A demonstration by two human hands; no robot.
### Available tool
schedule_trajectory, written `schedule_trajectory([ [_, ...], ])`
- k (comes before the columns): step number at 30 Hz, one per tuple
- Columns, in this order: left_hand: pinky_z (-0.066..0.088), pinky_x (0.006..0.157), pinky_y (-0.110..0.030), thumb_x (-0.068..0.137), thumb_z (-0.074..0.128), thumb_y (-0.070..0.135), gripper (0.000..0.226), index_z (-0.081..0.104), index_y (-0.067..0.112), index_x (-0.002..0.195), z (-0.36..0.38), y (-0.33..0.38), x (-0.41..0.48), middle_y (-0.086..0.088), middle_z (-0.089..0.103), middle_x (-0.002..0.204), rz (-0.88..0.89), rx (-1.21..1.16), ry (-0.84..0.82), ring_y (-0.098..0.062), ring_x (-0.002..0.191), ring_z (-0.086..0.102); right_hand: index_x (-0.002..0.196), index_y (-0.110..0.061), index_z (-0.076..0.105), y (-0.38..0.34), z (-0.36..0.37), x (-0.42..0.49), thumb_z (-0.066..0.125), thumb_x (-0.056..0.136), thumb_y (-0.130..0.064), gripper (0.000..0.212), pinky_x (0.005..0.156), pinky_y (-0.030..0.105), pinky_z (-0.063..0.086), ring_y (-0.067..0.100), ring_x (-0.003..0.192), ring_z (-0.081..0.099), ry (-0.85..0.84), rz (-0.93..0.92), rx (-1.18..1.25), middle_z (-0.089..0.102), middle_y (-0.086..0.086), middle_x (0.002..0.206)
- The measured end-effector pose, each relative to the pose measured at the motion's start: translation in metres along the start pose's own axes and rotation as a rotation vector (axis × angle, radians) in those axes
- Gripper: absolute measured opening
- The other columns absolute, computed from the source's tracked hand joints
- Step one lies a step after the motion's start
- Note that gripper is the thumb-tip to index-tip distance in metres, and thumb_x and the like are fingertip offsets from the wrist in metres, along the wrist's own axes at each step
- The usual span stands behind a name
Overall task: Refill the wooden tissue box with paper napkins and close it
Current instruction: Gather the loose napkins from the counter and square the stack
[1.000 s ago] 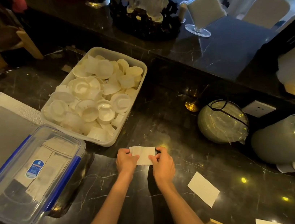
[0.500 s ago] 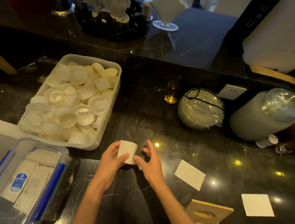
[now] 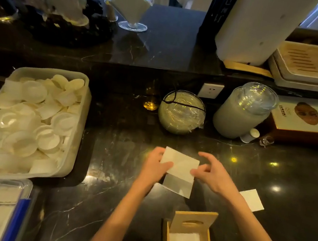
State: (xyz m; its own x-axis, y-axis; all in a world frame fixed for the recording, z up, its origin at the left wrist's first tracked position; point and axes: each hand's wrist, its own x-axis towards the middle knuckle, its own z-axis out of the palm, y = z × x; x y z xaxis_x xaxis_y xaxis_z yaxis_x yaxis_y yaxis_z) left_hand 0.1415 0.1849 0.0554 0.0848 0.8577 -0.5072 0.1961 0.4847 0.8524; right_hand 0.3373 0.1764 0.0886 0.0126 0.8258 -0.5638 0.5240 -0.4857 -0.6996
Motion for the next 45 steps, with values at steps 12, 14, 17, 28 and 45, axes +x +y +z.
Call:
schedule_trajectory([
  [12,0.041,0.102,-0.040,0.094,0.054,0.009,0.039,0.050,0.014,0.132,0.082,-0.073,0.048,-0.013,0.037,0.139,-0.180,0.832,0.075,-0.033,0.128,0.035,0.130,-0.020,0.049,0.103,0.035,0.059,0.070,0.085,-0.010,0.051,0.082,0.032,0.054,0.018,0.091,0.062,-0.065,0.050,-0.322,0.063,0.002,0.100],
  [14,0.042,0.102,-0.041,0.091,0.057,0.007,0.040,0.051,0.012,0.130,0.084,-0.073,0.050,-0.015,0.037,0.138,-0.218,0.803,0.090,-0.035,0.127,0.037,0.129,-0.021,0.050,0.111,0.038,0.058,0.069,0.084,-0.008,0.050,0.086,0.032,0.052,0.017,0.093,0.059,-0.026,0.018,-0.320,0.059,0.001,0.105],
  [17,0.043,0.102,-0.039,0.087,0.064,0.007,0.037,0.056,0.009,0.123,0.082,-0.069,0.056,-0.019,0.042,0.137,-0.340,0.644,0.104,-0.035,0.126,0.043,0.128,-0.021,0.050,0.120,0.044,0.055,0.065,0.085,-0.005,0.048,0.089,0.029,0.049,0.018,0.099,0.055,0.001,-0.024,-0.273,0.054,0.005,0.117],
  [28,0.061,0.075,-0.049,0.079,0.073,0.001,0.023,0.053,0.011,0.084,0.071,-0.049,0.050,-0.019,0.067,0.104,-0.455,0.415,0.096,-0.036,0.096,0.067,0.128,-0.023,0.047,0.130,0.050,0.050,0.055,0.090,-0.006,0.042,0.075,0.018,0.041,0.018,0.098,0.053,0.023,-0.071,-0.182,0.045,0.004,0.123],
  [45,0.059,0.085,-0.039,0.082,0.070,-0.003,0.037,0.053,0.012,0.111,0.216,0.042,0.019,-0.010,0.066,0.111,-0.163,0.156,-0.103,-0.023,0.100,0.066,0.130,-0.023,0.050,0.209,-0.096,-0.014,0.073,0.085,-0.014,0.052,0.099,0.043,0.052,0.027,0.106,0.068,0.113,0.097,1.036,0.069,0.009,0.113],
])
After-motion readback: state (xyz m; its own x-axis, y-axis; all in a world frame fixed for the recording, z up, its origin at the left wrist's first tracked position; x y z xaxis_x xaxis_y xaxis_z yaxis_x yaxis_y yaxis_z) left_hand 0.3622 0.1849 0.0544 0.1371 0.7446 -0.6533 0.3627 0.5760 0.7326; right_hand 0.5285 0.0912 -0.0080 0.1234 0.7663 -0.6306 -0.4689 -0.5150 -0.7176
